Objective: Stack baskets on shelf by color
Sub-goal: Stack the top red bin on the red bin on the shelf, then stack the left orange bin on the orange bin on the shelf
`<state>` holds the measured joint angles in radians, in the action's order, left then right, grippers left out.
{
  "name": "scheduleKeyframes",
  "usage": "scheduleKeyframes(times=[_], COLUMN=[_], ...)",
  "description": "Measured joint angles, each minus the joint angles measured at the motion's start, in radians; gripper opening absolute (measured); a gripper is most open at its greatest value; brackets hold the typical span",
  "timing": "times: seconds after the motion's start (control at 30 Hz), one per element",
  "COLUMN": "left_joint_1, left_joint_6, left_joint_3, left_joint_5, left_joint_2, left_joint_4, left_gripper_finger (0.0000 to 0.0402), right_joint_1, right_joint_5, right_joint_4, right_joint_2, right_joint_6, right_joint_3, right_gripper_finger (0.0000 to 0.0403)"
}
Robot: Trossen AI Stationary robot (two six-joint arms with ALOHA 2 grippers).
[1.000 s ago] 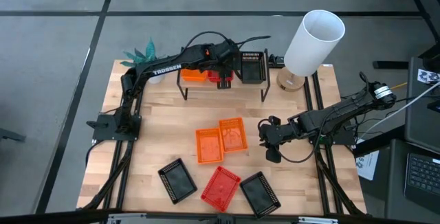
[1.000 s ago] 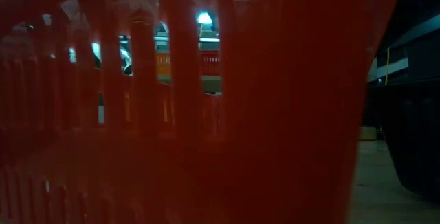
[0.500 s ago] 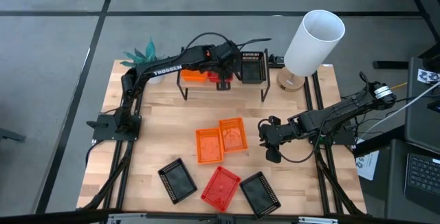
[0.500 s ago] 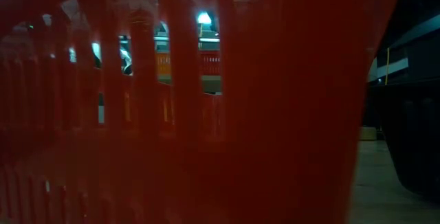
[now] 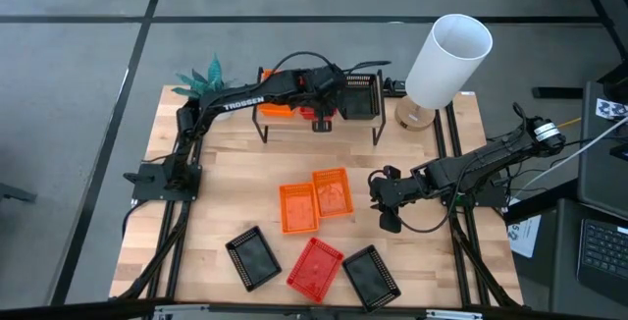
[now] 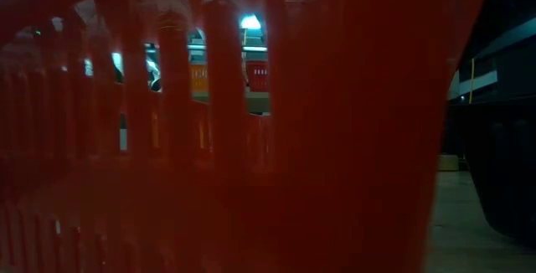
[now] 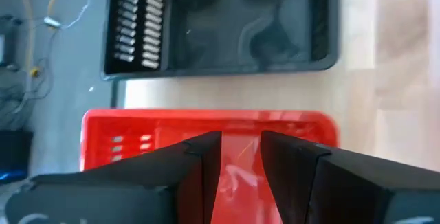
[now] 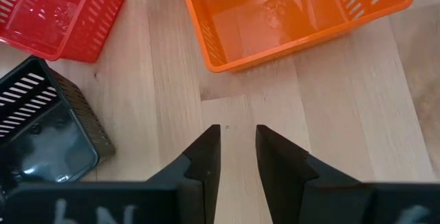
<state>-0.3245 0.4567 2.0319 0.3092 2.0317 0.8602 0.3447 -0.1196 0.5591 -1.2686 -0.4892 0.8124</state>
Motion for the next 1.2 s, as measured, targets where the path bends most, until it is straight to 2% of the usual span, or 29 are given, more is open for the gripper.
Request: scheduleKeyframes(times=[0.1, 0.2, 0.37, 0.47, 0.53, 0.6, 0.67, 0.8, 1.0, 1.1, 1.2], left_joint_1=[0.021, 0.064, 0.142, 0.181, 0.195, 0.206, 0.213, 0.245, 0.332, 0.403, 0.475], left_joint_6=[0.044, 0.041, -0.167, -0.290, -0.353, -0.351, -0.310, -0.338, -0.580, -0.636, -0.691], left_joint_3=[0.006, 0.063, 0.218, 0.278, 0.280, 0.231, 0.187, 0.028, -0.303, -0.464, -0.576], left_joint_5=[0.096, 0.170, 0.146, 0.134, 0.114, 0.042, -0.093, -0.234, -0.249, -0.256, -0.254], left_joint_2=[-0.029, -0.064, -0.097, -0.110, -0.121, -0.152, -0.202, -0.305, -0.439, -0.438, -0.411], left_joint_4=[0.018, 0.088, 0.396, 0.633, 0.721, 0.696, 0.716, 0.701, 0.433, 0.247, 0.083], left_gripper_finger=[0.0096, 0.0096, 0.0096, 0.0096, 0.0096, 0.0096, 0.0096, 0.0096, 0.0096, 0.0096, 0.0096], right_joint_1=[0.000, 0.000, 0.000, 0.000, -0.001, 0.000, 0.001, 0.000, 0.000, -0.001, 0.000], right_joint_5=[0.000, 0.000, -0.011, -0.050, -0.034, 0.004, 0.018, 0.017, -0.034, -0.076, -0.090], right_joint_4=[0.000, 0.000, -0.032, -0.161, -0.260, -0.347, -0.386, -0.351, -0.023, 0.154, 0.307], right_joint_2=[0.000, 0.000, 0.000, -0.008, -0.024, -0.049, -0.087, -0.172, -0.220, -0.218, -0.197], right_joint_6=[0.000, -0.003, -0.001, 0.042, 0.116, 0.194, 0.252, 0.327, 0.335, 0.280, 0.227], right_joint_3=[0.000, 0.000, -0.001, -0.001, -0.001, 0.006, 0.034, 0.114, 0.251, 0.291, 0.296], right_gripper_finger=[0.0091, 0.0091, 0.0091, 0.0091, 0.0091, 0.0091, 0.0091, 0.0091, 0.0091, 0.0091, 0.0091])
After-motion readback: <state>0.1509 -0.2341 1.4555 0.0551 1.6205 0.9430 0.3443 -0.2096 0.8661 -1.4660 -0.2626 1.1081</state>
